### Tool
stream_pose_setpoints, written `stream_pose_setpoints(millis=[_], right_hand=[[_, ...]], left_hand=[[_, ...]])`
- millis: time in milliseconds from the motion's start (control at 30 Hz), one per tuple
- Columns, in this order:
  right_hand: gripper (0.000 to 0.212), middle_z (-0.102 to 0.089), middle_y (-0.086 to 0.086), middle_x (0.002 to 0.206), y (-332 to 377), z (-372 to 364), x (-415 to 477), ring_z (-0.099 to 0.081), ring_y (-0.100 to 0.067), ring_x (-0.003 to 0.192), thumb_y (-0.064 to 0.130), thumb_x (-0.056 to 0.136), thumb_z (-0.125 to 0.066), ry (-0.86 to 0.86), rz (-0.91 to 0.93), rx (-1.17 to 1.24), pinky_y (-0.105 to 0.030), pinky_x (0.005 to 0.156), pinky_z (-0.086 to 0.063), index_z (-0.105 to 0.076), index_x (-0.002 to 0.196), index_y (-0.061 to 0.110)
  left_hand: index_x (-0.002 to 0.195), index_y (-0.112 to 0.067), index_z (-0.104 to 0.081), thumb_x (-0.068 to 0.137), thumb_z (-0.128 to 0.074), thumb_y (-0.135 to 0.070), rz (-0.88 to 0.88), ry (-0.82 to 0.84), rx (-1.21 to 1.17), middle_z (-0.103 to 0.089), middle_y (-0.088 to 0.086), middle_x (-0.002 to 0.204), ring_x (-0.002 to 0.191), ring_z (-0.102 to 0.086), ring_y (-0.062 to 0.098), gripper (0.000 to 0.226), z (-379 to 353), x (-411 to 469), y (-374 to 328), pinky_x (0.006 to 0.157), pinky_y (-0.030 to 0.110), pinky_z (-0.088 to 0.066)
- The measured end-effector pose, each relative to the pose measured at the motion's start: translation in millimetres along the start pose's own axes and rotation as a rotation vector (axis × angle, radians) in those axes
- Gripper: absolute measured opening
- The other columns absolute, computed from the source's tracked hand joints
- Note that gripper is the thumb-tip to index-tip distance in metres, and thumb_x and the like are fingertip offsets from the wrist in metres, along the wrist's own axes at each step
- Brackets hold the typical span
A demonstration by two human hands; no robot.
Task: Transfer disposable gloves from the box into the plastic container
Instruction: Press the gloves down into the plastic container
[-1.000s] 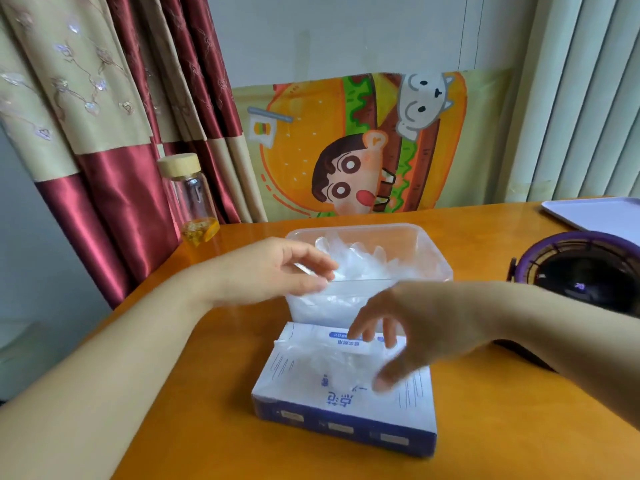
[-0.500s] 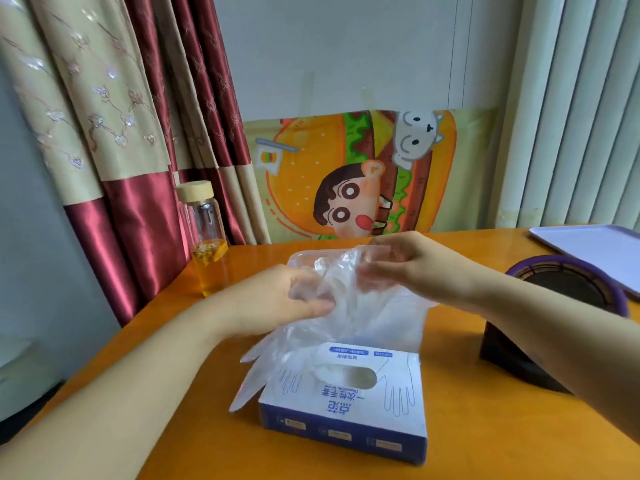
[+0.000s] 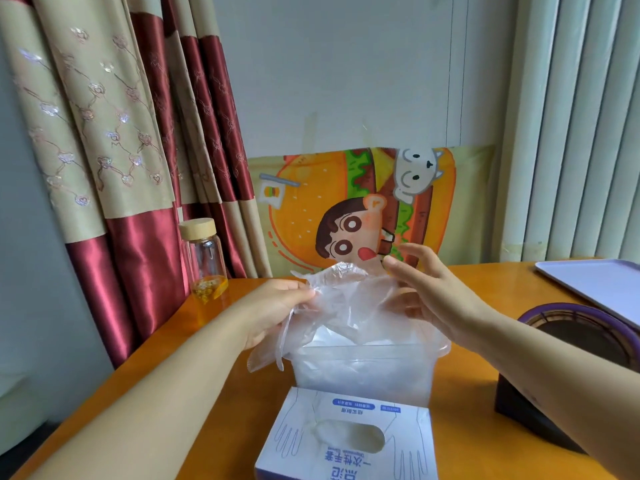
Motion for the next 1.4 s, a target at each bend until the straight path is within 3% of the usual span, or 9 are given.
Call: stream_pose_setpoints(millis=[200, 367, 567, 733, 767, 1000, 1100, 1200, 1400], right_hand=[[0.029, -0.072, -0.001, 0.100, 1.5, -2.9, 11.0, -0.070, -0.017, 0.085, 0.014, 0.081, -0.073, 0.162, 0.148, -0.365, -0.042, 0.087, -0.055, -0.067, 0.107, 0.025], [0.058, -0.063, 0.007, 0.112, -12.5, 8.3, 29.4, -0.069, -0.007, 0.065, 0.005, 0.080, -0.071, 0.111, 0.033, -0.430, -0.014, 0.068, -0.053, -0.053, 0.133, 0.020], [0.073, -0.064, -0.010, 0.094, -40.2, 8.9, 45.8, -0.067, -0.018, 0.068, -0.004, 0.077, -0.072, 0.091, -0.281, -0.166, -0.025, 0.068, -0.057, -0.037, 0.141, 0.000], [0.043, -0.038, -0.030, 0.131, -44.6, 1.7, 53.0, -0.054, -0.020, 0.071, -0.010, 0.083, -0.063, 0.101, -0.395, 0.064, -0.025, 0.065, -0.056, -0.049, 0.123, -0.014], [0.028, -0.043, -0.008, 0.089, -43.8, 0.2, 54.4, -0.053, -0.019, 0.070, -0.009, 0.084, -0.062, 0.111, -0.410, 0.130, -0.025, 0.064, -0.055, -0.057, 0.111, -0.012], [0.011, -0.060, -0.017, 0.084, -33.0, -4.3, 56.0, -0.056, -0.015, 0.068, -0.007, 0.088, -0.058, 0.003, -0.392, 0.402, -0.024, 0.065, -0.056, -0.060, 0.098, -0.007], [0.036, -0.063, -0.021, 0.100, -32.6, 1.8, 55.3, -0.062, -0.018, 0.078, -0.004, 0.082, -0.068, 0.026, -0.321, 0.092, -0.024, 0.067, -0.057, -0.055, 0.116, -0.003], [0.080, -0.063, -0.008, 0.121, -39.9, 12.3, 57.1, -0.060, -0.015, 0.102, 0.018, 0.075, -0.079, 0.197, -0.193, -0.780, -0.021, 0.085, -0.048, -0.037, 0.143, 0.007], [0.063, -0.051, -0.010, 0.137, -53.8, -6.8, 62.9, -0.049, -0.026, 0.123, 0.026, 0.085, -0.069, 0.484, -0.126, -1.508, -0.032, 0.105, -0.040, -0.045, 0.139, 0.006]], left_hand=[[0.078, -0.017, -0.075, 0.096, -0.055, -0.023, 0.035, 0.006, -0.044, -0.073, 0.004, 0.094, 0.105, -0.063, 0.025, 0.027, -5.8, 26.5, -1.3, 0.102, 0.040, -0.045], [0.106, -0.015, -0.069, 0.096, -0.056, -0.018, 0.127, -0.073, 0.006, -0.071, 0.007, 0.102, 0.100, -0.064, 0.022, 0.017, 19.2, 43.9, 14.0, 0.091, 0.040, -0.052], [0.114, -0.018, -0.062, 0.098, -0.049, -0.017, -0.271, -0.502, 0.318, -0.063, -0.003, 0.107, 0.092, -0.061, 0.013, 0.020, 30.9, 45.0, 4.1, 0.081, 0.025, -0.048], [0.142, -0.039, -0.034, 0.087, -0.061, -0.047, -0.537, 0.114, 0.845, -0.038, -0.012, 0.141, 0.128, -0.039, 0.008, 0.062, -43.2, 33.8, -11.0, 0.106, 0.031, -0.038], [0.147, -0.041, -0.021, 0.085, -0.061, -0.053, -0.510, 0.148, 0.971, -0.027, -0.013, 0.149, 0.134, -0.032, 0.011, 0.075, -51.5, 36.8, -6.0, 0.110, 0.037, -0.033], [0.136, -0.026, -0.039, 0.092, -0.055, -0.034, -0.649, -0.306, 0.836, -0.041, -0.009, 0.136, 0.117, -0.050, 0.017, 0.047, -68.7, 52.7, -3.4, 0.085, 0.026, -0.042], [0.115, -0.023, -0.054, 0.094, -0.048, -0.016, -0.686, -0.276, 0.864, -0.055, -0.010, 0.117, 0.100, -0.055, 0.013, 0.023, -54.0, 50.7, -2.9, 0.074, 0.022, -0.042], [0.106, -0.023, -0.065, 0.096, -0.043, -0.019, -0.530, 0.008, 0.959, -0.066, -0.006, 0.102, 0.090, -0.059, 0.011, 0.025, -42.9, 49.0, 8.8, 0.075, 0.030, -0.050], [0.115, -0.024, -0.069, 0.096, -0.044, -0.028, -0.062, 0.400, 0.953, -0.066, -0.004, 0.117, 0.098, -0.058, 0.013, 0.031, -48.5, 59.7, 24.2, 0.090, 0.030, -0.049]])
Point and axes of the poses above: each hand's wrist, its own x-axis towards the middle knuckle, its own z-axis out of the back of the hand, y = z × x, the point moved 2 cm from there along x, towards the middle knuckle
